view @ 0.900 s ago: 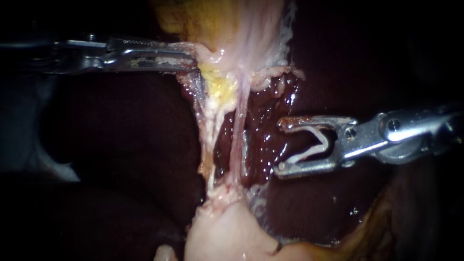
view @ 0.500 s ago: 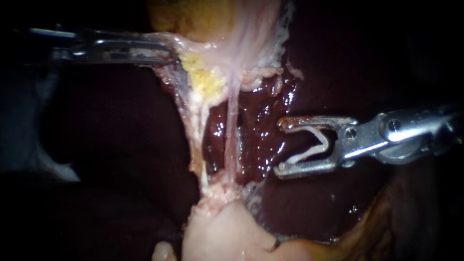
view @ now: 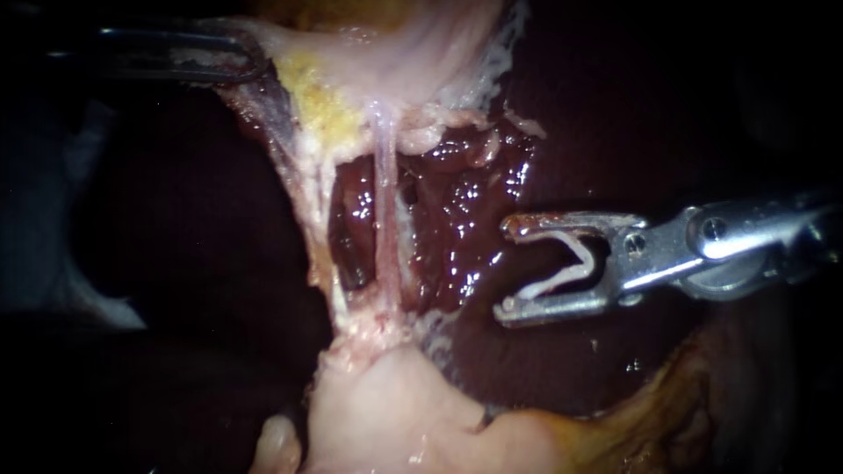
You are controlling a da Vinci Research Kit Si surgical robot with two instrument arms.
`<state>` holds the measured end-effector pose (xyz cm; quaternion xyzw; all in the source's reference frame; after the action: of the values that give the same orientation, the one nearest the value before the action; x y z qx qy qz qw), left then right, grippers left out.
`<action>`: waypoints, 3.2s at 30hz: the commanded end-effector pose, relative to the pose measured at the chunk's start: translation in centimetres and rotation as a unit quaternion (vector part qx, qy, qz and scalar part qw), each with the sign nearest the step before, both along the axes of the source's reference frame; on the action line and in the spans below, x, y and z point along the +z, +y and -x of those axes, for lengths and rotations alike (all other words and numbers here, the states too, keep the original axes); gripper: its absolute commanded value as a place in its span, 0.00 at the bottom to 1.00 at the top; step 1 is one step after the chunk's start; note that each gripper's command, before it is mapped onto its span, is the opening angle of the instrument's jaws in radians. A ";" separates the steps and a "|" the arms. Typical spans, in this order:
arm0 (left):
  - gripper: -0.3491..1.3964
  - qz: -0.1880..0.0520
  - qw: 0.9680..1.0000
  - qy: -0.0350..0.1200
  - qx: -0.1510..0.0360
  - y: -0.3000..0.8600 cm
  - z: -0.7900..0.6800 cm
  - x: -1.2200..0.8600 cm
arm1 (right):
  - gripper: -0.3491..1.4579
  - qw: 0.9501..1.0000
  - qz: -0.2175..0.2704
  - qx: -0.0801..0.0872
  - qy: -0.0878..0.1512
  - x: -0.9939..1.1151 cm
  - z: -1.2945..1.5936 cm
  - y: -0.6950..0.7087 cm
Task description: Clipping first clip left tube
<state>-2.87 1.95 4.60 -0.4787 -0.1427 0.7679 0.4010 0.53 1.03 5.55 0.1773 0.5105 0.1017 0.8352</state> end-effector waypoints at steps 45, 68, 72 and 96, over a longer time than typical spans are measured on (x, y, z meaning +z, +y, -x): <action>0.00 0.000 1.000 0.002 -0.007 -0.01 0.11 -0.05 | 0.47 0.994 -0.106 -0.011 0.026 0.88 -1.50 -0.25; 0.00 0.000 1.000 0.003 -0.008 -0.01 0.14 -0.05 | 0.45 0.979 -0.193 -0.022 0.065 0.89 -2.12 -0.64; 0.00 0.000 1.000 0.003 -0.008 0.00 0.14 -0.04 | 0.45 0.977 -0.202 -0.018 0.072 0.73 -2.18 -0.64; 0.00 0.000 1.000 0.003 -0.008 0.00 0.13 -0.03 | 0.07 0.969 -0.236 -0.011 0.072 0.47 -2.18 -0.72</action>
<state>-3.00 1.96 4.58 -0.4779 -0.1376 0.7660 0.4073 2.70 0.31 6.02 0.3837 0.5270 0.2013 0.7311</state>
